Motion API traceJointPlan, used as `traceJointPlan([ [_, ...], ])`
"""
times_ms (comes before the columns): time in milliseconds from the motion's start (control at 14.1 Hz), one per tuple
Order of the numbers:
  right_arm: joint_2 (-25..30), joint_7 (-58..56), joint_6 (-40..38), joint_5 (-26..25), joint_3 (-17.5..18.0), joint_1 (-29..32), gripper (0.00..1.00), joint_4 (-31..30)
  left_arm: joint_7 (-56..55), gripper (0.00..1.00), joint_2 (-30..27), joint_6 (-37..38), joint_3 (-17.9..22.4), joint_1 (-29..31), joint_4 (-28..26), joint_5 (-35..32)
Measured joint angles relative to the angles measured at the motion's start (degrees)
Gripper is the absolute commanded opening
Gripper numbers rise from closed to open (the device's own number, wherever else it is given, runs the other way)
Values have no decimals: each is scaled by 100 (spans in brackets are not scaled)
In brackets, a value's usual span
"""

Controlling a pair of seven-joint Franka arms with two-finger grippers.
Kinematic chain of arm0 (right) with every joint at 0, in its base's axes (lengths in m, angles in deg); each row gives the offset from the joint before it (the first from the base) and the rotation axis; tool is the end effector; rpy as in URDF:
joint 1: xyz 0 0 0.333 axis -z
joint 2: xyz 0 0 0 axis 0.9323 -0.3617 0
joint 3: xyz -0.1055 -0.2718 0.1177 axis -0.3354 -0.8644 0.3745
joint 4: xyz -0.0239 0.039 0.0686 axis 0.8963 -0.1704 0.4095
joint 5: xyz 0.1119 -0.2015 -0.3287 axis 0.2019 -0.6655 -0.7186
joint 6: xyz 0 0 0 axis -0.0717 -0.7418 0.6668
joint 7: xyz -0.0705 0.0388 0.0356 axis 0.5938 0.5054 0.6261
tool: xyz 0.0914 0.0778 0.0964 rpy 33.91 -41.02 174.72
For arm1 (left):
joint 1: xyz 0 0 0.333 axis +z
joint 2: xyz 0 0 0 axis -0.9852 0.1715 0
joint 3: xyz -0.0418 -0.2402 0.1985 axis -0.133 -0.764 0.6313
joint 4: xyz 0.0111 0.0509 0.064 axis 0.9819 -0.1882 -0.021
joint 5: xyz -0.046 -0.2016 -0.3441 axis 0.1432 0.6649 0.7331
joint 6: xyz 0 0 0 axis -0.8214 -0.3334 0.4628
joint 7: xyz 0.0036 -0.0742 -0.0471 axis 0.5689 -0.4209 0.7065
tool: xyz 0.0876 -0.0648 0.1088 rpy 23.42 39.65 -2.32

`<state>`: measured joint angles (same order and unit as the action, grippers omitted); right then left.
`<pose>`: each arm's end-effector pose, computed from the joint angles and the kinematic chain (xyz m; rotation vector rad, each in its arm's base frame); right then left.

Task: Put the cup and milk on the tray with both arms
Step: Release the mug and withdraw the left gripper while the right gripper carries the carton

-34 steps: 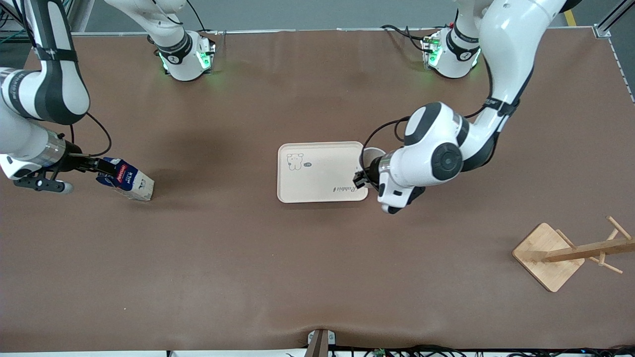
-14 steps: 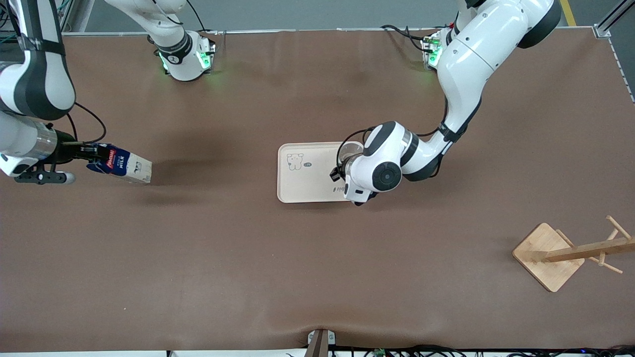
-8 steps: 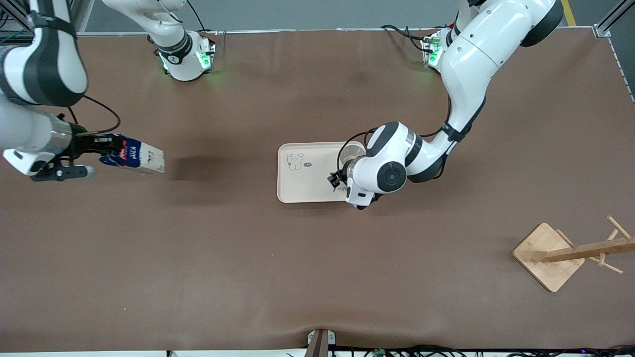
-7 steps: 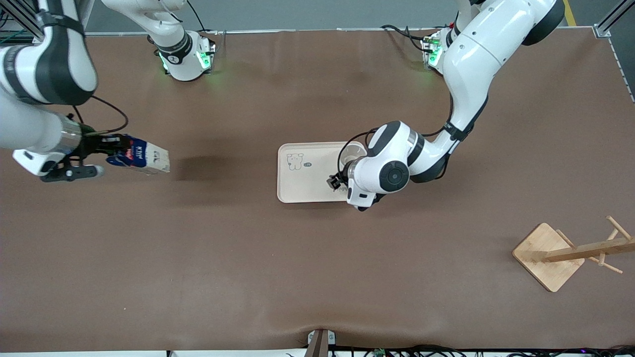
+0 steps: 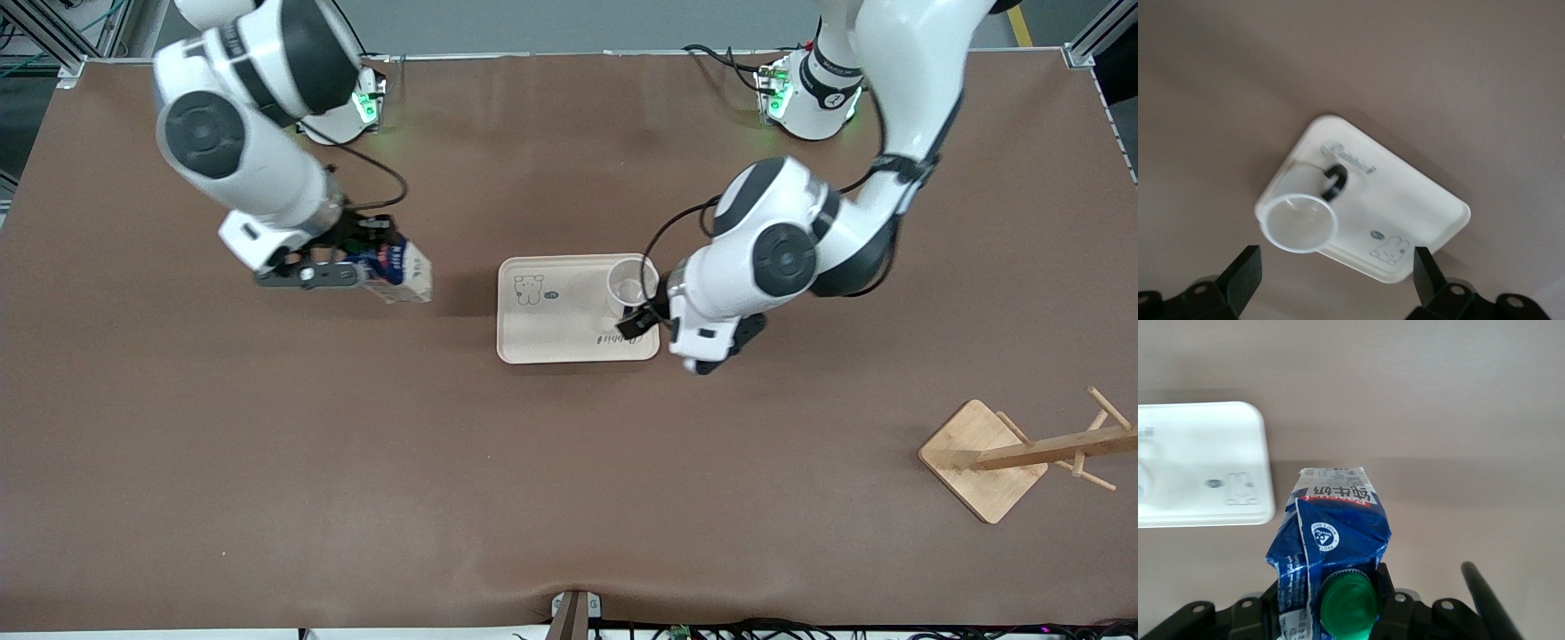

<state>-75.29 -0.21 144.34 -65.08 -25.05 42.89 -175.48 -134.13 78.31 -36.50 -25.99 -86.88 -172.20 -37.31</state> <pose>0.5111 0.2757 0.4348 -3.1222 -0.0031 0.3206 0.5821 -0.3589 0.3660 2.8240 0.9460 -0.3654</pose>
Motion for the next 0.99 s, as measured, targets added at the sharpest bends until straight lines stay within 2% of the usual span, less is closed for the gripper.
traceJointPlan([
  [283, -1027, 1076, 297, 48, -5, -889, 6, 907, 51, 100, -372, 748, 10, 159, 305, -965],
  [495, -1643, 1510, 816, 47, -12, -1297, 11, 1160, 542, 100, -583, 933, 111, 322, 378, -1117],
  [778, -1987, 1583, 1089, 44, -32, -1387, 13, 1193, 1590, 100, -955, 1277, 149, 919, 412, -1121],
  [920, -2140, 1594, 1266, 21, -37, -1455, 18, 1197, 2284, 100, -1127, 1386, 158, 1247, 415, -1122],
  [991, -2219, 1628, 1342, -12, -38, -1504, 32, 1199, 2638, 100, -1189, 1428, 163, 1413, 415, -1122],
])
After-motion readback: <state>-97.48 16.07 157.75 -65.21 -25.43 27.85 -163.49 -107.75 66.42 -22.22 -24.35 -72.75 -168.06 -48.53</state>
